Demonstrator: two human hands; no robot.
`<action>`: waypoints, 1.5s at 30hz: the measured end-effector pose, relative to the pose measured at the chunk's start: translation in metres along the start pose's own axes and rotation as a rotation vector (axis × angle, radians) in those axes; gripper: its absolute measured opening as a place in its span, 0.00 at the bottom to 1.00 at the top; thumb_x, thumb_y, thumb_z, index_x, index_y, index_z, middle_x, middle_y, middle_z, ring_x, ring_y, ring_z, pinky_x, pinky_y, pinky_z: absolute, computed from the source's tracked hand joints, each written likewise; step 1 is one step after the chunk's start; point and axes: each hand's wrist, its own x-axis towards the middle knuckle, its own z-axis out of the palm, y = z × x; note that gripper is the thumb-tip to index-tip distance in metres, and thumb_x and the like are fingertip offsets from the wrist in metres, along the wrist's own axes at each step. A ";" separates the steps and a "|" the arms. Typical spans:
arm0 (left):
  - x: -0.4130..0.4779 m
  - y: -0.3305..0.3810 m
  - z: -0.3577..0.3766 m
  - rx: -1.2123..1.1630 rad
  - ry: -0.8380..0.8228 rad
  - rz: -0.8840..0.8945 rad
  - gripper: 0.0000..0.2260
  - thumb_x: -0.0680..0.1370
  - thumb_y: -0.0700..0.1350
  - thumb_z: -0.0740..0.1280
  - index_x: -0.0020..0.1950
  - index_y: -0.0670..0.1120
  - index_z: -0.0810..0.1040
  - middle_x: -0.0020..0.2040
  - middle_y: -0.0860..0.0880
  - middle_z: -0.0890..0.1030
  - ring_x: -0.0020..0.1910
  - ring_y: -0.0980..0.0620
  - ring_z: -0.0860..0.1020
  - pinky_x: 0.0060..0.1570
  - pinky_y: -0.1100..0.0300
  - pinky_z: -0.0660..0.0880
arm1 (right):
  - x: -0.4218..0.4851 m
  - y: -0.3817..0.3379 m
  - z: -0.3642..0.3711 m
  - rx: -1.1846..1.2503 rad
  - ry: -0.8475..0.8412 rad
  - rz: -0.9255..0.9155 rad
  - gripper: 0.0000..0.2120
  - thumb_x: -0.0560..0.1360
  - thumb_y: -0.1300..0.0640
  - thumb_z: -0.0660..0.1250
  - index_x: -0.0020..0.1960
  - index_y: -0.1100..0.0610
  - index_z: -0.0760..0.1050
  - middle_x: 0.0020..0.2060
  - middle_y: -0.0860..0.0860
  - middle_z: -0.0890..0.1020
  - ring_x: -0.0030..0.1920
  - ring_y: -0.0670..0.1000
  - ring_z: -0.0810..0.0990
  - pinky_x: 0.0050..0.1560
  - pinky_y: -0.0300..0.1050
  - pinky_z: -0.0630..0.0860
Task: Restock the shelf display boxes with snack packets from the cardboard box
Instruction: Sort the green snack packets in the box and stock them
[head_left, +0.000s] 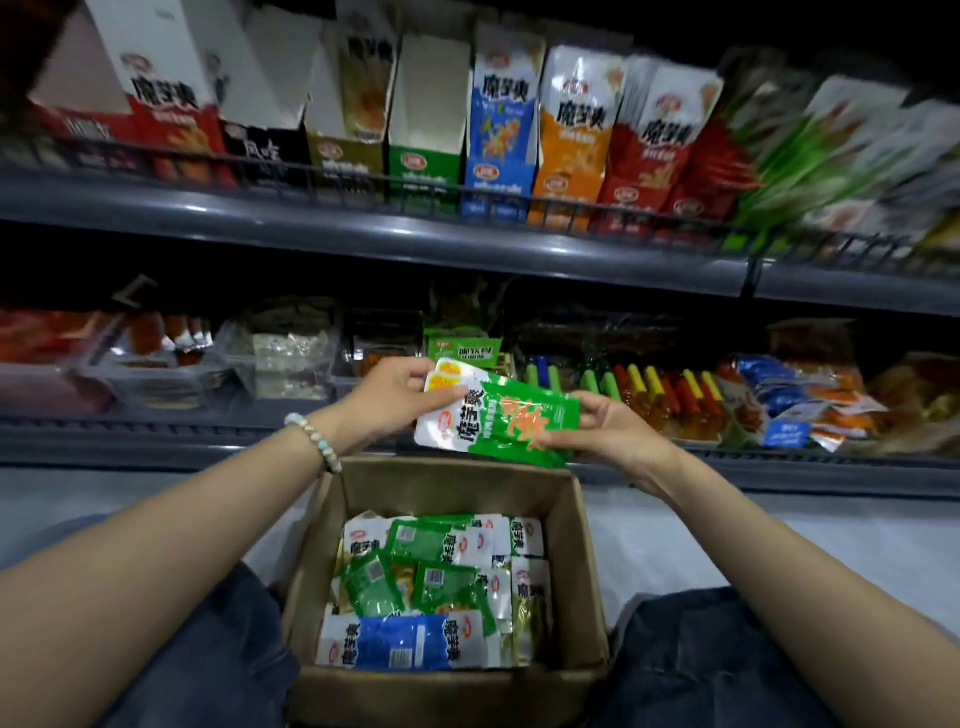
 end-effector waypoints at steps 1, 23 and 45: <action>-0.002 0.006 0.000 -0.068 0.055 0.015 0.05 0.75 0.36 0.70 0.50 0.39 0.80 0.39 0.52 0.84 0.38 0.56 0.81 0.47 0.60 0.78 | -0.004 -0.005 0.001 -0.045 -0.041 -0.016 0.21 0.64 0.66 0.76 0.55 0.60 0.75 0.48 0.56 0.85 0.49 0.53 0.84 0.52 0.47 0.80; -0.003 0.041 0.011 -0.436 0.265 0.021 0.04 0.78 0.41 0.67 0.51 0.47 0.78 0.47 0.47 0.84 0.36 0.56 0.83 0.43 0.55 0.77 | 0.000 -0.032 0.057 0.195 0.211 -0.260 0.05 0.74 0.55 0.69 0.49 0.52 0.81 0.48 0.50 0.85 0.49 0.48 0.83 0.49 0.42 0.80; 0.009 0.066 -0.043 -0.139 0.057 0.304 0.06 0.78 0.37 0.65 0.52 0.41 0.68 0.48 0.45 0.85 0.47 0.51 0.83 0.47 0.53 0.80 | 0.041 -0.194 0.044 -0.284 -0.175 -0.510 0.30 0.73 0.67 0.69 0.68 0.45 0.66 0.58 0.45 0.77 0.55 0.44 0.81 0.51 0.41 0.80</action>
